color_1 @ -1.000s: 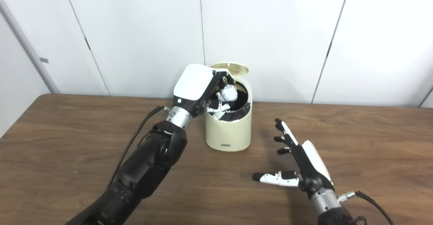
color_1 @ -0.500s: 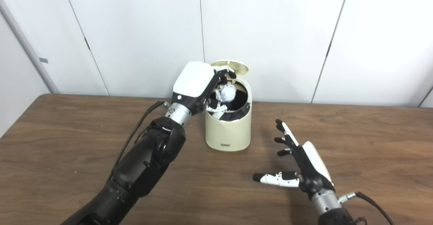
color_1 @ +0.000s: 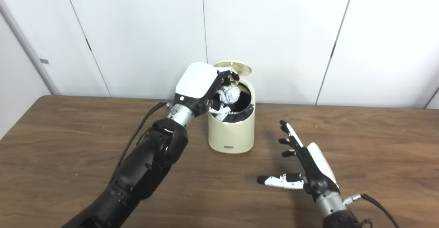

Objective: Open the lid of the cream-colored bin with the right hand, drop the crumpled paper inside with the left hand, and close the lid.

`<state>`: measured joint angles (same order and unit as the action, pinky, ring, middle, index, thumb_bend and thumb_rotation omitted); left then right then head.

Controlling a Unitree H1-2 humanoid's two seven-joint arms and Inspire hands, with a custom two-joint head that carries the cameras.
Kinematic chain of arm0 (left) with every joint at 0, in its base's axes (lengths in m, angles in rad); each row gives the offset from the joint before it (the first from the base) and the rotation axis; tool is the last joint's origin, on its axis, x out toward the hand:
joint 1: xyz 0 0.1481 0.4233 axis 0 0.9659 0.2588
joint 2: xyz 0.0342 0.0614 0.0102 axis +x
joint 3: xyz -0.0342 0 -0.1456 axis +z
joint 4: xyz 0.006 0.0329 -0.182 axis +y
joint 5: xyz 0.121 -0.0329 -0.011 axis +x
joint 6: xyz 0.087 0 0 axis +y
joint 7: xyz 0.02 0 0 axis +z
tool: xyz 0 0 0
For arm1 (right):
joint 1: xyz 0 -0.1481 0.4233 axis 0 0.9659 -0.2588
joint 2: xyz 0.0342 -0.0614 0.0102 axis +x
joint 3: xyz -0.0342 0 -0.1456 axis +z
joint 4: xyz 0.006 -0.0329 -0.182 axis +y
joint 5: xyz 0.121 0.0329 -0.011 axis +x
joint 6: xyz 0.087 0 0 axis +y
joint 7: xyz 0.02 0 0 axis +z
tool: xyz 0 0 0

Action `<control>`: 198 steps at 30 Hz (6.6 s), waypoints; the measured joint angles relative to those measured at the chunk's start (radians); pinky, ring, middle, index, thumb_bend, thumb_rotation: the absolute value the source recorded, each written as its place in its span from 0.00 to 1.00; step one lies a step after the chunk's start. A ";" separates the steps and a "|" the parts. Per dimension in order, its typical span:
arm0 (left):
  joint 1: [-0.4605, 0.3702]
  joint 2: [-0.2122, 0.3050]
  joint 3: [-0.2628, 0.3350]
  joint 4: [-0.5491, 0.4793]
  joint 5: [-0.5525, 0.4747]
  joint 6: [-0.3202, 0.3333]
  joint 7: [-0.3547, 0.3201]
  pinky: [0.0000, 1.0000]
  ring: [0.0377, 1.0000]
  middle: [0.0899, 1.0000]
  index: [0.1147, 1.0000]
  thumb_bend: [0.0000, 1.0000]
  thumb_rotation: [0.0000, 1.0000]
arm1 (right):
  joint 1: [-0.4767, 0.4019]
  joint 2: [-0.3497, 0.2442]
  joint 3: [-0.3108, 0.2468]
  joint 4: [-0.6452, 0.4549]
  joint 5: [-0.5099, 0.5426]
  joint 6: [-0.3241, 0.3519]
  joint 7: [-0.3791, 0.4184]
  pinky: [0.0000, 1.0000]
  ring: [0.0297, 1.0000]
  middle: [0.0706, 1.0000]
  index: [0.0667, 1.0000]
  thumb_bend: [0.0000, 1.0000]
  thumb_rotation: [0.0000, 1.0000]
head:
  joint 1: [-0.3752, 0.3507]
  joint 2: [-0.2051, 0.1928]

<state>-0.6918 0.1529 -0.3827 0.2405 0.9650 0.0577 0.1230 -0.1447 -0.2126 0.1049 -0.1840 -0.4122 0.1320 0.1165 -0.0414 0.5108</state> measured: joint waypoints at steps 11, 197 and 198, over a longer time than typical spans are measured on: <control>0.031 0.018 0.020 -0.079 -0.032 0.019 -0.055 0.41 0.47 0.51 0.57 0.85 0.20 | -0.006 -0.003 0.001 0.000 0.006 0.002 0.002 0.70 0.85 0.96 0.97 0.80 0.24 | 0.003 0.002; 0.564 -0.161 0.297 -0.292 -0.600 -0.077 0.033 0.52 0.63 0.68 0.67 0.62 0.13 | -0.509 -0.152 0.270 0.051 -0.287 -0.047 0.345 0.83 0.82 0.64 0.65 0.71 0.44 | 0.038 0.049; 0.564 -0.161 0.297 -0.294 -0.600 -0.077 0.033 0.52 0.62 0.68 0.67 0.62 0.13 | -0.509 -0.153 0.271 0.051 -0.289 -0.051 0.345 0.82 0.82 0.65 0.64 0.71 0.44 | 0.038 0.049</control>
<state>-0.1279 -0.0077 -0.0859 -0.0530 0.3652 -0.0194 0.1560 -0.6534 -0.3654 0.3763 -0.1330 -0.7017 0.0806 0.4618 -0.0031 0.5599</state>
